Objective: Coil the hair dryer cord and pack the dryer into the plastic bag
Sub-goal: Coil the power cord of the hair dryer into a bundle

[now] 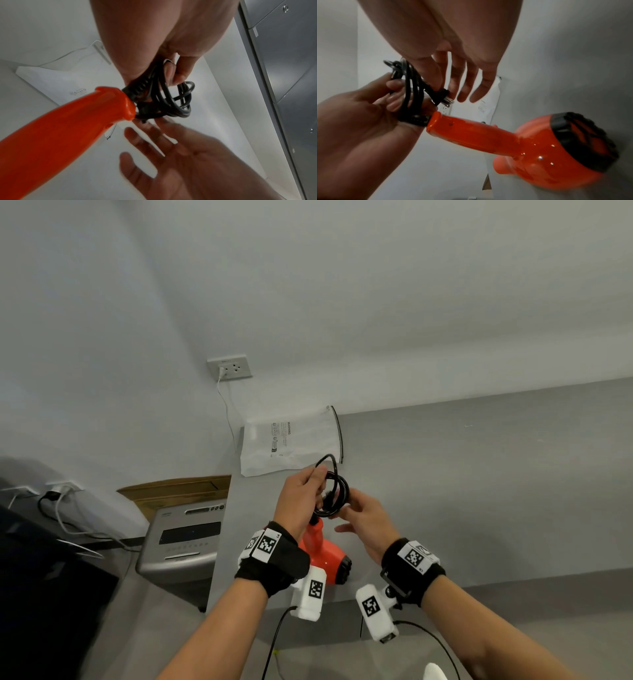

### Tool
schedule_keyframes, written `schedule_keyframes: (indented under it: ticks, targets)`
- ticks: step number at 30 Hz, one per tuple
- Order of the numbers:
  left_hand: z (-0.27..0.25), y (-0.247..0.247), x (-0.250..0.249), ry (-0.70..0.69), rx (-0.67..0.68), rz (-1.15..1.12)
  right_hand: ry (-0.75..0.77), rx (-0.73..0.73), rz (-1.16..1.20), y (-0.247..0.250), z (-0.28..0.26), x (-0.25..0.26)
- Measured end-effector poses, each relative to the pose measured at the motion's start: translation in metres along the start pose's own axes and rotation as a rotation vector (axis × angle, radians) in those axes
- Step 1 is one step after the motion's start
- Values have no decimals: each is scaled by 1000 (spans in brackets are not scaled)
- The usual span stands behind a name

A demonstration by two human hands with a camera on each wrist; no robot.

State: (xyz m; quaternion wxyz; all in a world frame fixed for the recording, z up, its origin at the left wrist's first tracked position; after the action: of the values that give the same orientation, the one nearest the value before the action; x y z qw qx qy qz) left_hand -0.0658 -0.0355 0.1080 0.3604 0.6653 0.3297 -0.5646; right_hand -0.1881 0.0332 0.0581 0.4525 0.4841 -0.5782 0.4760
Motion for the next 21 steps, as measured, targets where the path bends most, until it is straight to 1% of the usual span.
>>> schedule_keyframes:
  ticks: [4, 8, 11, 14, 17, 19, 20, 21]
  targets:
    - [2, 4, 2, 7, -3, 13, 83, -27, 41, 1, 2, 9]
    - [-1, 4, -2, -17, -8, 44, 110, 33, 175, 1, 0, 10]
    - [0, 5, 0, -22, -58, 77, 82, 105, 215, 1, 0, 13]
    - [1, 7, 1, -22, -75, 48, 30, 174, 197, 4, -2, 12]
    - [2, 8, 2, -31, -93, 96, 25, 257, 114, 1, -5, 10]
    - [3, 6, 3, -39, -95, 130, 44, 285, -7, -1, -4, 10]
    - [3, 5, 4, -40, -96, 145, 53, 265, -109, -1, -2, 11]
    - [3, 4, 4, -41, -94, 153, 65, 213, -240, 0, 0, 13]
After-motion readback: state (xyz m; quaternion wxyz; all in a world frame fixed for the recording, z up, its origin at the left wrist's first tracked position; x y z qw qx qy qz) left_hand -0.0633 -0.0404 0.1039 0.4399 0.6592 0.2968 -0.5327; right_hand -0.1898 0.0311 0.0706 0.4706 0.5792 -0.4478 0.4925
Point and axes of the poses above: each hand's wrist, its own z-axis towards the middle knuckle, its own y-axis out of the back of the hand, x = y × z, the point moved 2 cm from there along z, towards the middle knuckle, and after that the axes turned 11 degrees about x, right-handed, at the moved point
